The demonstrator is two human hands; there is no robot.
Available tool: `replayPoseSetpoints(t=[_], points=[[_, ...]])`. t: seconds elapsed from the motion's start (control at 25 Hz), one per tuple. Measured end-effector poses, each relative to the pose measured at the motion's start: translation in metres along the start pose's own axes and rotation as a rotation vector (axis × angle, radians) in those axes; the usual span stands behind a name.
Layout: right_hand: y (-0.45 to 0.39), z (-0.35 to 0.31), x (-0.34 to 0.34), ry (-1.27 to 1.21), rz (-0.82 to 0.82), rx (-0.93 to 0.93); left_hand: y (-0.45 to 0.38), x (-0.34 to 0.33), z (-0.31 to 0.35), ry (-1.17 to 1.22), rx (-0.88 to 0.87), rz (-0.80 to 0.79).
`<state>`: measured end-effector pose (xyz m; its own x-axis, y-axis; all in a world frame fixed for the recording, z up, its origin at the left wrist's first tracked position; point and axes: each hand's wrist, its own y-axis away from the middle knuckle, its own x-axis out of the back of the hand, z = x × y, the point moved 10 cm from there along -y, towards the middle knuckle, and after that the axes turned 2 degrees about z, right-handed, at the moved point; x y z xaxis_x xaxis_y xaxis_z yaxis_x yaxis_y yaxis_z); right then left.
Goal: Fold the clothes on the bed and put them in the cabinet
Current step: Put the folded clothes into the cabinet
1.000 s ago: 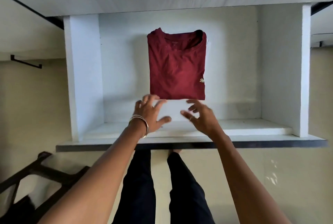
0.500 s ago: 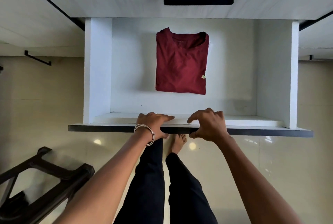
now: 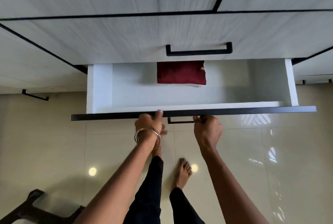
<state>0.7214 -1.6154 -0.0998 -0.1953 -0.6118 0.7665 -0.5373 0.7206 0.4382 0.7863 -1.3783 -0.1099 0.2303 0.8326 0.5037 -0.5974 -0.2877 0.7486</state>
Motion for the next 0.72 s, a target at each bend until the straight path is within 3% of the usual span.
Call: replayPoseSetpoints(t=[0.04, 0.12, 0.32, 0.52, 0.6, 0.72], points=[[-0.01, -0.012, -0.002, -0.016, -0.004, -0.01, -0.009, -0.01, 0.001, 0.312, 0.157, -0.086], [-0.028, -0.036, -0.009, -0.065, -0.062, 0.017, -0.021, -0.023, 0.023, 0.671, 0.303, -0.186], [-0.081, -0.106, -0.031, -0.176, -0.3, 0.042, -0.049, -0.029, 0.109, 0.994, 0.242, -0.331], [-0.1, -0.144, -0.054, -0.629, -0.44, -0.164, -0.079, -0.041, 0.143, 0.893, 0.104, -0.319], [-0.11, -0.132, -0.053, -0.673, -0.493, -0.182, -0.083, -0.044, 0.143, 0.804, 0.034, -0.349], [-0.117, -0.114, -0.049, -0.536, -0.545, -0.15, -0.088, -0.037, 0.126, 0.279, -0.155, -0.363]])
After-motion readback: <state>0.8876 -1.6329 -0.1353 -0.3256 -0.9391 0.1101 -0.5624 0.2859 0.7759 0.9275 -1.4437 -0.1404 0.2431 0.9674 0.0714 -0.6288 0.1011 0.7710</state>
